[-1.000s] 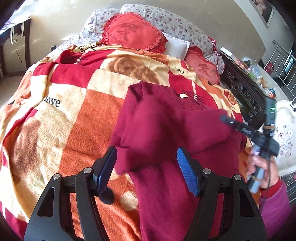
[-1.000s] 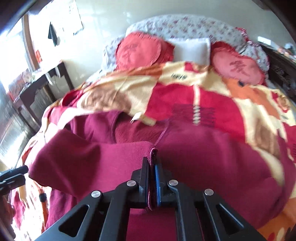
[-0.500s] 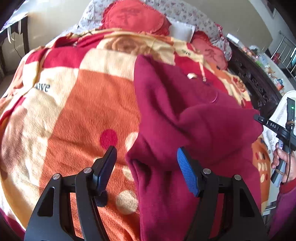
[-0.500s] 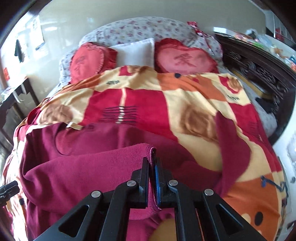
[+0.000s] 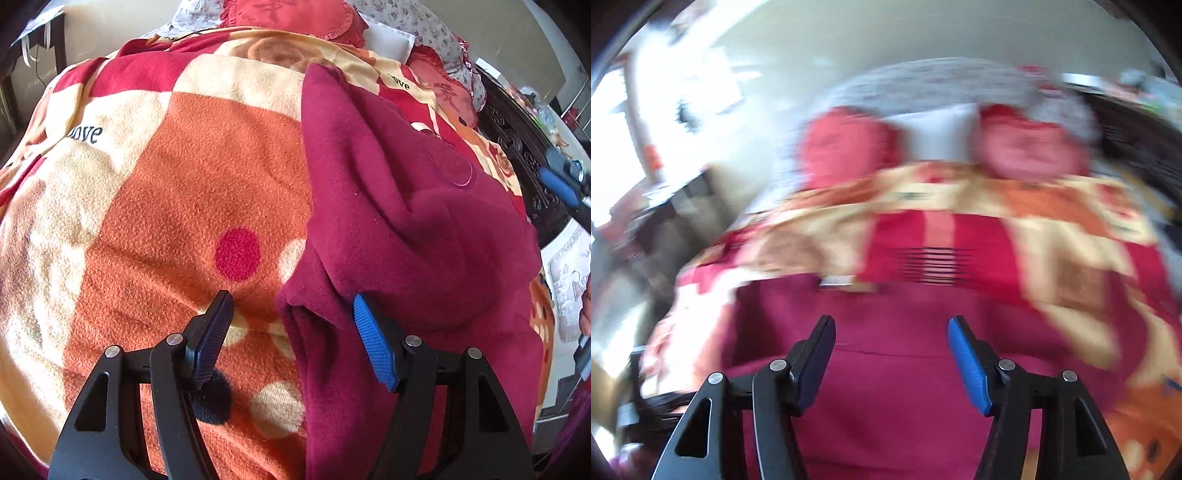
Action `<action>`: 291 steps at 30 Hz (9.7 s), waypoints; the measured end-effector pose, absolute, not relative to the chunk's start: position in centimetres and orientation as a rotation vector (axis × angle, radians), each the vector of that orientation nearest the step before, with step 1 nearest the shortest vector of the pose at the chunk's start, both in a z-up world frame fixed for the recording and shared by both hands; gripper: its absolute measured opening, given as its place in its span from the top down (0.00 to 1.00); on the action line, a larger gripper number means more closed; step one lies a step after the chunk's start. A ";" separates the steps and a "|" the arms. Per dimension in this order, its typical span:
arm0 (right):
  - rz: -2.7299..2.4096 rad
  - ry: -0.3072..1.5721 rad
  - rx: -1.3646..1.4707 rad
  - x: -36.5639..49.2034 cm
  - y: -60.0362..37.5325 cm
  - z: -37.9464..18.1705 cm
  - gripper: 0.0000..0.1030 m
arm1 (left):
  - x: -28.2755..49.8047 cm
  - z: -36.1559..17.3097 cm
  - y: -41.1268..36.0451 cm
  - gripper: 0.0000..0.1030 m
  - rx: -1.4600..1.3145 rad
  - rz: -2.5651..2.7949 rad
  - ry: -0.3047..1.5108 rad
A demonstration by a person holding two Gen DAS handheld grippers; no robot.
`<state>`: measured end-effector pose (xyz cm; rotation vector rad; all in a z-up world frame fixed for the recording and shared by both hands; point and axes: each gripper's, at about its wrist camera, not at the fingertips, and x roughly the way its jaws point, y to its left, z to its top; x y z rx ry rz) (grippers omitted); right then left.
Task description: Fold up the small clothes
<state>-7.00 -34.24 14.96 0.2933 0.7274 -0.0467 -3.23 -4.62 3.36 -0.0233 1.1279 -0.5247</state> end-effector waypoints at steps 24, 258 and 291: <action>0.379 0.849 -0.028 7.0 -16.0 9.0 0.93 | -2.9 3.4 -3.2 0.33 -0.120 -0.519 1.104; 0.233 0.856 0.877 -18.4 -38.3 7.5 0.44 | -22.8 4.5 -13.2 0.31 0.932 -1.046 0.631; 0.163 0.777 0.869 -19.3 -41.0 9.8 0.44 | -9.6 13.4 -12.5 0.93 0.267 -1.037 0.793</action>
